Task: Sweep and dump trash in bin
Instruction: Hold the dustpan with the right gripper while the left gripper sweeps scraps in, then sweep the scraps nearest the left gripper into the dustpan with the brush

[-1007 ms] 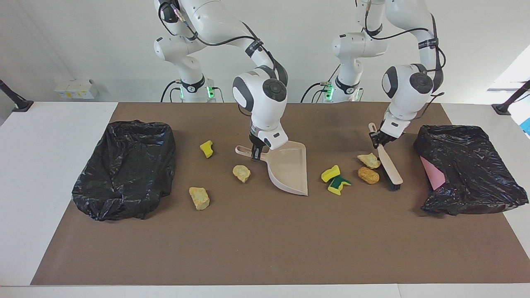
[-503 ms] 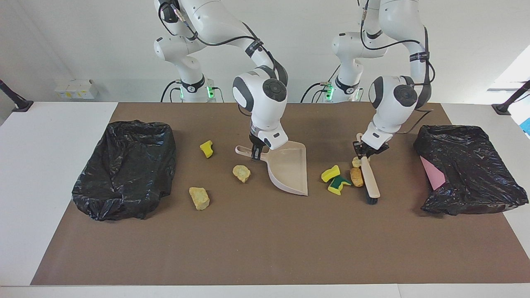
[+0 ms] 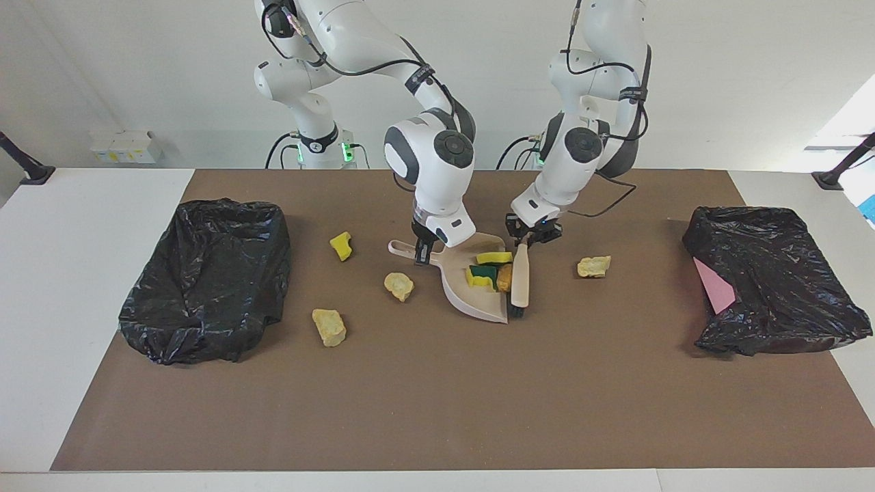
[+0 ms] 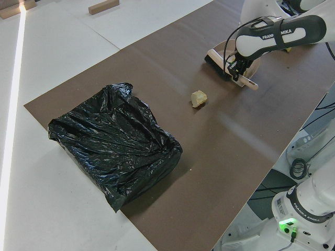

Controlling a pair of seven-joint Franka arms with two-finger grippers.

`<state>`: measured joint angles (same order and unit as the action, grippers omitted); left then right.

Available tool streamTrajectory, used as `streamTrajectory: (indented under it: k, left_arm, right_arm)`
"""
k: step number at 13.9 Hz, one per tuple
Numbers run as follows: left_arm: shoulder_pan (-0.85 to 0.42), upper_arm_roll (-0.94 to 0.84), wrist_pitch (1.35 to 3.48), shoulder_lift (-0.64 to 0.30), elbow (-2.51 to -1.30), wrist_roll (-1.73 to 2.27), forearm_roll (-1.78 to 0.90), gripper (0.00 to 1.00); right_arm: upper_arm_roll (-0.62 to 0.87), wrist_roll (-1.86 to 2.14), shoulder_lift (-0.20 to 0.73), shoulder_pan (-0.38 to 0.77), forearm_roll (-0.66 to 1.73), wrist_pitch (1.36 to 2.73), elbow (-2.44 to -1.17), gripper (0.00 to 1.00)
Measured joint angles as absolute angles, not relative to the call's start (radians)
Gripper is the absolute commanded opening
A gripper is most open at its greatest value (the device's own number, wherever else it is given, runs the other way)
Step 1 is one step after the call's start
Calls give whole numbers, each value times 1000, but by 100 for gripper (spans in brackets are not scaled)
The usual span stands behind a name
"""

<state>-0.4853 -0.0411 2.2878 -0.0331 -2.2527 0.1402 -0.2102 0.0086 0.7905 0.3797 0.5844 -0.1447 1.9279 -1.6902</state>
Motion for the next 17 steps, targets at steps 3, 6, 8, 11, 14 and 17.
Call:
streamTrajectory:
  k: [3, 6, 8, 11, 14, 17]
  left_arm:
    - [-509, -41, 2277, -30, -2221, 306, -217, 0]
    - [-496, -16, 2198, -12, -2211, 361, -216, 0]
    - [-440, -6, 2121, 16, -2209, 368, -216, 0]
    - [-318, 0, 1984, 70, -2207, 368, -192, 0]
    - [-231, 3, 1928, 95, -2212, 422, -112, 0]
    - [-164, 2, 1926, 106, -2248, 490, -59, 0]
  right_arm:
    - [9, 791, 380, 585, -145, 1928, -1690, 0]
    - [9, 791, 380, 585, -145, 1928, -1690, 0]
    - [9, 791, 380, 585, -145, 1928, -1690, 0]
    - [9, 791, 380, 585, -145, 1928, -1691, 0]
    - [9, 791, 380, 590, -145, 1928, -1691, 0]
    - [9, 791, 380, 600, -145, 1928, -1691, 0]
